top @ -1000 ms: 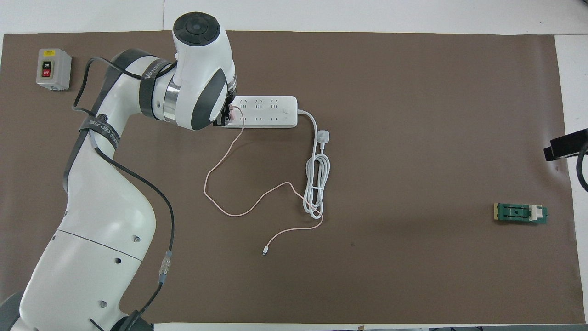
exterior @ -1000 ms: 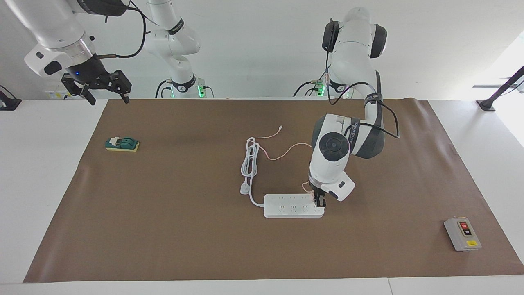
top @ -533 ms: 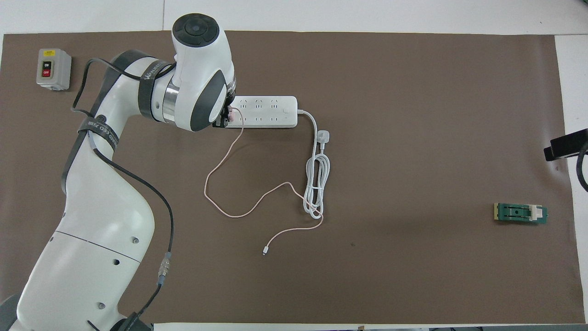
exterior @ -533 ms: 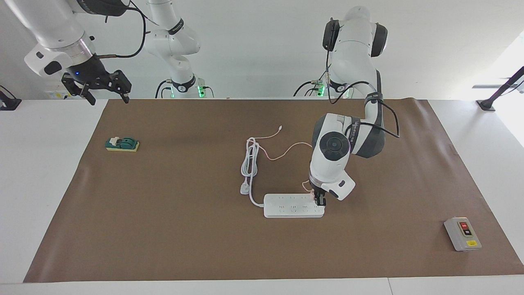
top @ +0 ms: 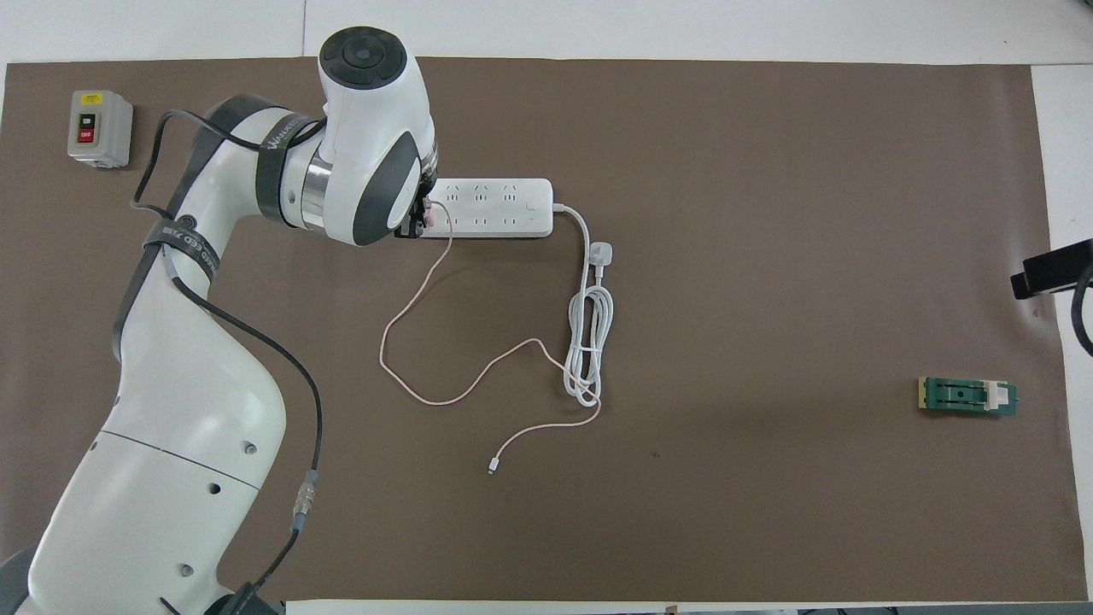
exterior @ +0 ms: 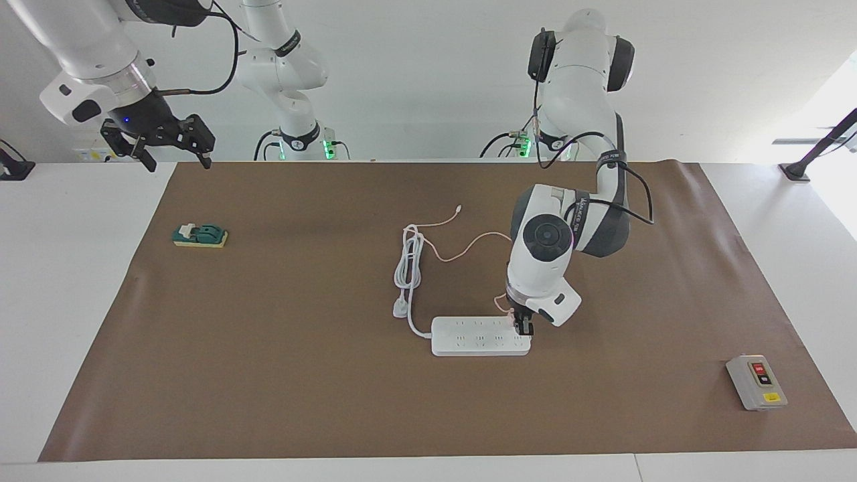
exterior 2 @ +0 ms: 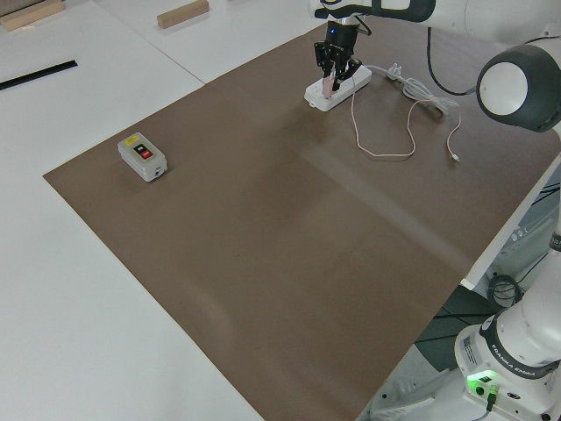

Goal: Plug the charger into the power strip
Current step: 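Push the charger prongs into the socket with the left gripper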

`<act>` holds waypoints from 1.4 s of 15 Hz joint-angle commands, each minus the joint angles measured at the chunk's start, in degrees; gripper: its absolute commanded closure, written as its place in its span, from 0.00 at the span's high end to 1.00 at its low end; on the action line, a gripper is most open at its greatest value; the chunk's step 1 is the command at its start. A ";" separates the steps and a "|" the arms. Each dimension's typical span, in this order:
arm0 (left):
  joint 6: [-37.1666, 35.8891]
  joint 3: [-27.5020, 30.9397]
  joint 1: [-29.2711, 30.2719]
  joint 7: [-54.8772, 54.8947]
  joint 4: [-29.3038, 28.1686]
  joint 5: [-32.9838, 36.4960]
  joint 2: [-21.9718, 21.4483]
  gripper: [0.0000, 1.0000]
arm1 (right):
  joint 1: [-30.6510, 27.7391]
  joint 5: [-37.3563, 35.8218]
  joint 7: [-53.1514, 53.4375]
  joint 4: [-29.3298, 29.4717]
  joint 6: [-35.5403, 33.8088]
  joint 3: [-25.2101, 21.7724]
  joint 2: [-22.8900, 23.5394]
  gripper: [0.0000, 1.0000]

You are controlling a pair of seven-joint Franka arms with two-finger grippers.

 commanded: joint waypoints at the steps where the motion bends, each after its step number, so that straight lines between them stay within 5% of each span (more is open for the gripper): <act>1: 4.22 0.58 -0.74 0.05 -5.02 0.29 -0.09 0.00 | -0.23 -0.20 -1.25 -1.23 -0.18 0.14 -1.12 1.00; 8: 13.71 0.67 -0.74 0.05 -14.50 0.29 -5.01 0.00 | -0.23 -0.20 -1.25 -1.15 -0.18 0.14 -1.12 1.00; 21: 12.05 0.67 -0.65 1.10 -15.57 0.38 -4.49 0.00 | -0.23 -0.20 -1.25 -1.15 -0.18 0.14 -1.12 1.00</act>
